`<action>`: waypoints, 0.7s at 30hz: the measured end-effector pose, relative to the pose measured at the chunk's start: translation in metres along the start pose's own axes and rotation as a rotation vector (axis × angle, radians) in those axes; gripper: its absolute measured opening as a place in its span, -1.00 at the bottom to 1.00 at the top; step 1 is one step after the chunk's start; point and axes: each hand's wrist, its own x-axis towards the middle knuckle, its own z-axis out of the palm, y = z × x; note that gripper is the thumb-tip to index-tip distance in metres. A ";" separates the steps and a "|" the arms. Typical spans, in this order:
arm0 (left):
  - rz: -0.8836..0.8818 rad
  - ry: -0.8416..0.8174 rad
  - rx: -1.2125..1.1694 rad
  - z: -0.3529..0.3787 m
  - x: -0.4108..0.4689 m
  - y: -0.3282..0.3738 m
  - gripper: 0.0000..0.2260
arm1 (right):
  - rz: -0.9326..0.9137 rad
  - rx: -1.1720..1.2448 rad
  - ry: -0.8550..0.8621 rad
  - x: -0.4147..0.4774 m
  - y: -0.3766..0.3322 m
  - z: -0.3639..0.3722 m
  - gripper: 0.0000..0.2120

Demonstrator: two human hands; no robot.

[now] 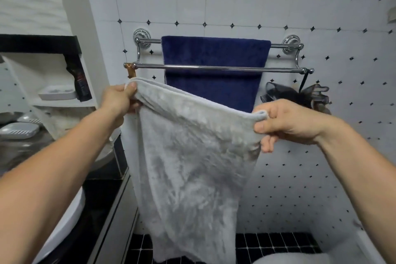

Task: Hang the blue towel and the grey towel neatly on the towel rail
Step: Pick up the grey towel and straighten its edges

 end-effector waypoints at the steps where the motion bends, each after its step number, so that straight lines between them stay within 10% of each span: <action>1: 0.002 -0.034 0.014 0.001 0.000 0.000 -0.80 | 0.020 -0.022 -0.059 0.000 0.001 0.004 -0.86; 6: 0.081 -0.067 0.156 0.003 -0.009 -0.003 -0.77 | -0.036 -0.017 0.690 0.037 0.030 -0.021 -0.97; 12: 0.059 0.013 0.234 -0.004 -0.010 -0.007 -0.77 | 0.090 0.086 -0.036 0.019 0.037 0.014 -0.81; 16: 0.071 0.052 0.094 -0.006 -0.022 -0.012 -0.80 | 0.048 0.200 0.592 0.044 0.052 -0.008 -0.73; 21: -0.096 -0.953 0.532 0.006 -0.086 -0.032 -0.78 | 0.028 0.193 0.686 0.053 0.062 -0.027 -0.87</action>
